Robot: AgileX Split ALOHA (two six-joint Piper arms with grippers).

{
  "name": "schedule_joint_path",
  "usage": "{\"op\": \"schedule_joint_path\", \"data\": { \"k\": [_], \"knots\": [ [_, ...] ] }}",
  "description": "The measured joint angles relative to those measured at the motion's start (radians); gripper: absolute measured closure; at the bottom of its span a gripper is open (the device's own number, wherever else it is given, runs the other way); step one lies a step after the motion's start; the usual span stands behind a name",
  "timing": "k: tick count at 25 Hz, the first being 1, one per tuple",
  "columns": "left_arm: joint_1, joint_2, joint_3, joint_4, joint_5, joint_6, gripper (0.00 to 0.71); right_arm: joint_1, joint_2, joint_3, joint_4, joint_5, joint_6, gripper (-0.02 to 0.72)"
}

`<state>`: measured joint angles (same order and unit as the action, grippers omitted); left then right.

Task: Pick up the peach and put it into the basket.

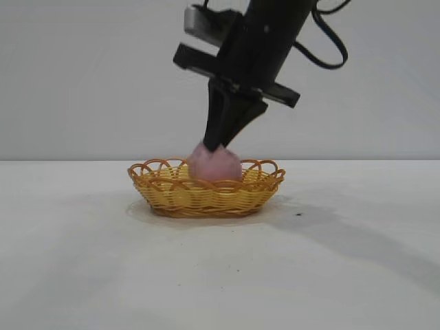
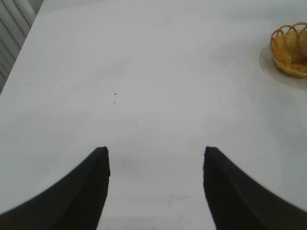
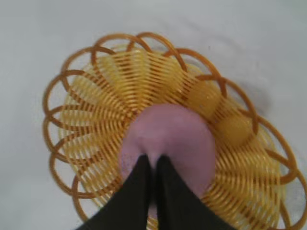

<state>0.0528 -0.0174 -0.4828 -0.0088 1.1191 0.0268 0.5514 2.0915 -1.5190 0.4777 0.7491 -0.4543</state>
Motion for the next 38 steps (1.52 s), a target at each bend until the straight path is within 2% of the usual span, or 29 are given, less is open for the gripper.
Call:
{"op": "schedule_joint_path", "data": {
  "k": [3, 4, 5, 10, 15, 16, 18, 20, 22, 25, 27, 34, 38],
  "knots": [
    [0.0, 0.0, 0.0, 0.0, 0.0, 0.0, 0.332, 0.0, 0.001, 0.0, 0.0, -0.005, 0.0, 0.703],
    [0.0, 0.0, 0.0, 0.0, 0.0, 0.0, 0.332, 0.0, 0.001, 0.0, 0.0, -0.006, 0.0, 0.647],
    [0.0, 0.0, 0.0, 0.0, 0.0, 0.0, 0.332, 0.0, 0.001, -0.003, 0.0, -0.003, 0.0, 0.647],
    [0.0, 0.0, 0.0, 0.0, 0.0, 0.0, 0.332, 0.0, -0.025, -0.052, 0.0, 0.012, 0.0, 0.458],
    [0.0, 0.0, 0.0, 0.0, 0.0, -0.002, 0.332, 0.0, -0.06, -0.127, 0.0, 0.017, 0.0, 0.459],
    [0.0, 0.0, 0.0, 0.0, 0.0, -0.002, 0.332, 0.0, -0.06, -0.141, 0.0, 0.017, 0.0, 0.419],
    [0.0, 0.0, 0.0, 0.0, 0.0, -0.002, 0.332, 0.0, -0.06, -0.156, -0.005, 0.019, 0.0, 0.437],
    [0.0, 0.0, 0.0, 0.0, 0.0, -0.002, 0.332, 0.0, -0.06, -0.159, -0.039, 0.016, 0.016, 0.437],
    [0.0, 0.0, 0.0, 0.0, 0.0, -0.002, 0.332, -0.009, -0.06, -0.159, -0.093, 0.013, 0.073, 0.437],
    [0.0, 0.0, 0.0, 0.0, 0.0, -0.002, 0.332, -0.073, -0.06, -0.159, -0.169, 0.012, 0.152, 0.437],
    [0.0, 0.0, 0.0, 0.0, 0.0, -0.002, 0.332, -0.153, -0.06, -0.159, -0.207, 0.018, 0.172, 0.437],
    [0.0, 0.0, 0.0, 0.0, 0.0, -0.002, 0.332, -0.424, -0.06, -0.159, -0.304, 0.051, 0.244, 0.437],
    [0.0, 0.0, 0.0, 0.0, 0.0, -0.002, 0.332, -0.524, -0.06, -0.159, -0.331, 0.07, 0.278, 0.437]
  ]
}}
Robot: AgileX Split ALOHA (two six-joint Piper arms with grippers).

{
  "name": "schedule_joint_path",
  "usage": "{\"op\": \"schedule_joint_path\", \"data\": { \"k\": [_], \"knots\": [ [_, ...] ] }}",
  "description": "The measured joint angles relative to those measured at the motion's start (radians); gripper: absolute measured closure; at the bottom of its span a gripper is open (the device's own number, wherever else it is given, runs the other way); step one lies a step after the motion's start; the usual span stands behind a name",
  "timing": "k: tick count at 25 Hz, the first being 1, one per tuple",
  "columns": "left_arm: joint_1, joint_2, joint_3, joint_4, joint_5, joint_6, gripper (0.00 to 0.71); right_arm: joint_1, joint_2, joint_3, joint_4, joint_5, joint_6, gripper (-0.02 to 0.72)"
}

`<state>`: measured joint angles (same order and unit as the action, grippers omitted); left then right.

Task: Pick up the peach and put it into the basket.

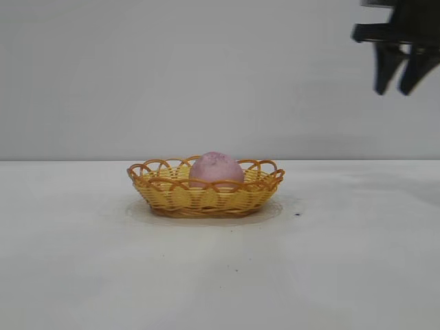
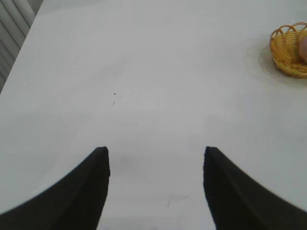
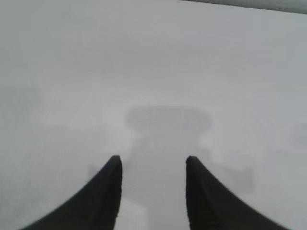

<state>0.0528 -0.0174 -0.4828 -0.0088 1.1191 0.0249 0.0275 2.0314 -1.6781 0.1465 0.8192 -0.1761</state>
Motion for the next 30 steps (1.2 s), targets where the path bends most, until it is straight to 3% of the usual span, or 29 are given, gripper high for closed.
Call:
{"op": "schedule_joint_path", "data": {
  "k": [5, 12, 17, 21, 25, 30],
  "knots": [
    [0.0, 0.0, 0.0, 0.0, 0.0, 0.0, 0.332, -0.023, -0.008, 0.0, -0.051, 0.007, 0.109, 0.437],
    [0.0, 0.0, 0.0, 0.0, 0.001, 0.0, 0.332, -0.023, -0.223, 0.079, -0.062, -0.078, 0.133, 0.437],
    [0.0, 0.0, 0.0, 0.0, 0.001, 0.0, 0.332, -0.023, -0.48, 0.315, -0.06, -0.131, 0.135, 0.437],
    [0.0, 0.0, 0.0, 0.0, 0.001, 0.0, 0.332, -0.023, -0.71, 0.574, -0.045, -0.129, 0.135, 0.437],
    [0.0, 0.0, 0.0, 0.0, 0.001, 0.0, 0.332, -0.023, -0.971, 0.803, -0.037, -0.061, 0.135, 0.437],
    [0.0, 0.0, 0.0, 0.0, 0.001, 0.0, 0.332, -0.023, -1.301, 0.964, -0.035, 0.126, 0.133, 0.437]
  ]
}}
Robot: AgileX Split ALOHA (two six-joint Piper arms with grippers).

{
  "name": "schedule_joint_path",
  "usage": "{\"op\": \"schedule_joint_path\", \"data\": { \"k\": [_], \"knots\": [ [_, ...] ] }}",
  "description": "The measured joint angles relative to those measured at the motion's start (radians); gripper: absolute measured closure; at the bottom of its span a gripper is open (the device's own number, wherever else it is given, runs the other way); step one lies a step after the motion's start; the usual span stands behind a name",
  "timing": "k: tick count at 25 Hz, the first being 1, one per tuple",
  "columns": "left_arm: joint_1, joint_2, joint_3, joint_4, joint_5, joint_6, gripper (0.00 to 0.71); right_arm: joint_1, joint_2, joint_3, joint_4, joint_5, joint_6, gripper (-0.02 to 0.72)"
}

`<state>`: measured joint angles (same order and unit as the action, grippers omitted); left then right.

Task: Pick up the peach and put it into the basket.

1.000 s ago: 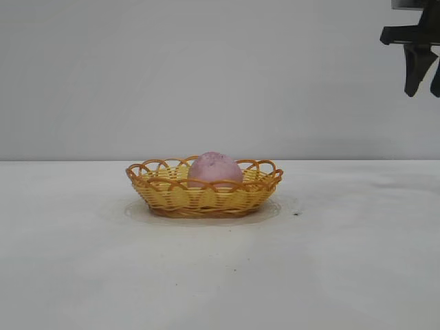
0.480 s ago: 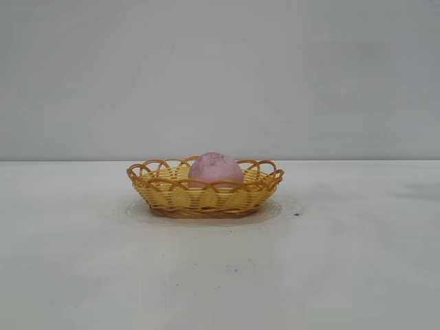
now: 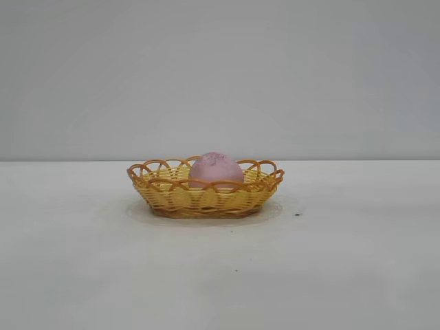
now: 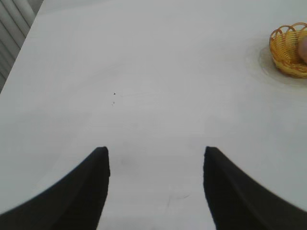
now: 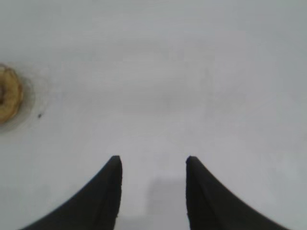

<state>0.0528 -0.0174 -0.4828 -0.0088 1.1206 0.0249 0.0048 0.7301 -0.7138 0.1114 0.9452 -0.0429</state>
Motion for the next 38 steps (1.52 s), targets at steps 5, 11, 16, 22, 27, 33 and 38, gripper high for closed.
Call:
{"op": "schedule_joint_path", "data": {
  "k": [5, 11, 16, 22, 27, 33, 38],
  "knots": [
    [0.0, 0.0, 0.0, 0.0, 0.0, 0.0, 0.332, 0.0, -0.314, 0.097, 0.001, 0.149, 0.0, 0.437],
    [0.0, 0.0, 0.0, 0.0, 0.0, 0.0, 0.332, 0.0, -0.521, 0.203, -0.013, 0.218, -0.008, 0.437],
    [0.0, 0.0, 0.0, 0.0, 0.0, 0.0, 0.332, 0.0, -0.69, 0.224, -0.013, 0.196, -0.052, 0.437],
    [0.0, -0.002, 0.0, 0.0, 0.0, 0.0, 0.332, 0.0, -0.746, 0.226, -0.013, 0.198, -0.066, 0.437],
    [0.0, -0.002, 0.0, 0.0, 0.0, 0.0, 0.332, 0.0, -0.746, 0.226, -0.011, 0.198, -0.07, 0.437],
    [0.0, -0.002, 0.0, 0.0, 0.0, 0.0, 0.332, 0.0, -0.746, 0.226, 0.024, 0.198, -0.047, 0.437],
    [0.0, -0.002, 0.0, 0.0, 0.0, 0.0, 0.332, 0.0, -0.746, 0.226, 0.032, 0.198, -0.044, 0.437]
  ]
}}
